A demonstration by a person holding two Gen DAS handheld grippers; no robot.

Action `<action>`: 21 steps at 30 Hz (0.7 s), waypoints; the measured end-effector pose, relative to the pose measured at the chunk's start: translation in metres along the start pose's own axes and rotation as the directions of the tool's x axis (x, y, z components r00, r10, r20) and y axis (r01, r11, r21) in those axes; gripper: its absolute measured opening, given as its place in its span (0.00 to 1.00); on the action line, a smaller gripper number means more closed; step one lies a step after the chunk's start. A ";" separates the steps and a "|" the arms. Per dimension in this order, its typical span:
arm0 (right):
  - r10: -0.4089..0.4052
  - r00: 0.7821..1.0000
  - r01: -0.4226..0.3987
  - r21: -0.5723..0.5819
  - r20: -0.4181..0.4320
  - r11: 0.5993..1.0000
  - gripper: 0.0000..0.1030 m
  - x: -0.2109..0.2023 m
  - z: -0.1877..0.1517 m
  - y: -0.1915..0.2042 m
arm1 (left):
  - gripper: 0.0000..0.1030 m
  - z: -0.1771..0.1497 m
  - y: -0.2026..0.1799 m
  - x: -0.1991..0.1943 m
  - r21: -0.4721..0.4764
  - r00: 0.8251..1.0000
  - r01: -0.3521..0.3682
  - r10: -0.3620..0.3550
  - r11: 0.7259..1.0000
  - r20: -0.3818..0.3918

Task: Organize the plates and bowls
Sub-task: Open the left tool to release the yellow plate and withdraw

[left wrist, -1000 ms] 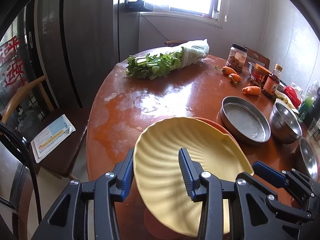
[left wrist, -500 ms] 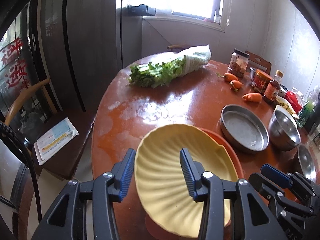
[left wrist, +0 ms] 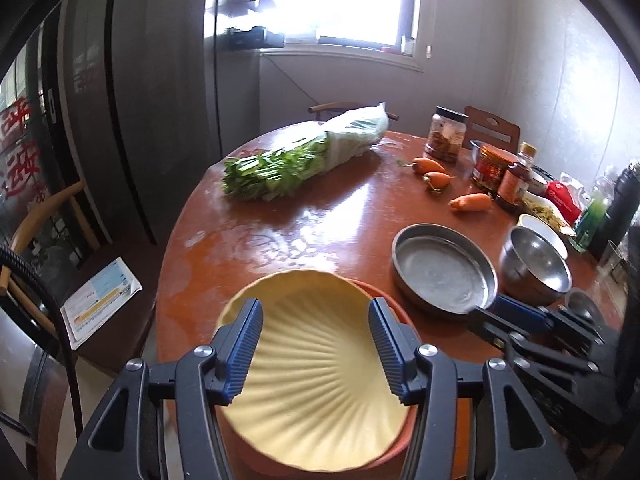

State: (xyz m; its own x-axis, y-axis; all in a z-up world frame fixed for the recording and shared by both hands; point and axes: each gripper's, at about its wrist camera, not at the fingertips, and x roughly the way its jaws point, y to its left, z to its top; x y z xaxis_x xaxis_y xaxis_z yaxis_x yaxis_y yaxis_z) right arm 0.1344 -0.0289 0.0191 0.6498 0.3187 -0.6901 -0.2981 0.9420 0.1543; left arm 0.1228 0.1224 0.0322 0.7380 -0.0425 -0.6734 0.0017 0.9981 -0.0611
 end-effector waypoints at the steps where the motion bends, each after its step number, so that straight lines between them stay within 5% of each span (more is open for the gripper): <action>1: -0.003 1.000 0.003 -0.020 -0.015 1.000 0.37 0.006 0.002 0.000 | 0.54 0.000 -0.004 0.000 0.007 1.000 0.002 -0.002 1.000 -0.003; 11: 0.020 0.992 -0.032 -0.094 -0.125 0.995 0.37 0.057 0.009 0.002 | 0.55 -0.001 -0.015 0.009 0.036 1.000 0.003 -0.002 0.999 -0.031; 21: 0.056 0.984 -0.078 -0.123 -0.170 0.989 0.37 0.044 -0.004 -0.002 | 0.55 -0.002 -0.025 0.012 0.057 0.999 0.021 -0.019 0.998 -0.047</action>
State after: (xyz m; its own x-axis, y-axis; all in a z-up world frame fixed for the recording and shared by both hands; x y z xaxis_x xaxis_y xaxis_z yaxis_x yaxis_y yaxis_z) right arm 0.1608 -0.0172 -0.0148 0.5039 0.3485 -0.7903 -0.4314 0.8942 0.1193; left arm 0.1306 0.0971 0.0240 0.7051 -0.0630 -0.7063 0.0561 0.9979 -0.0330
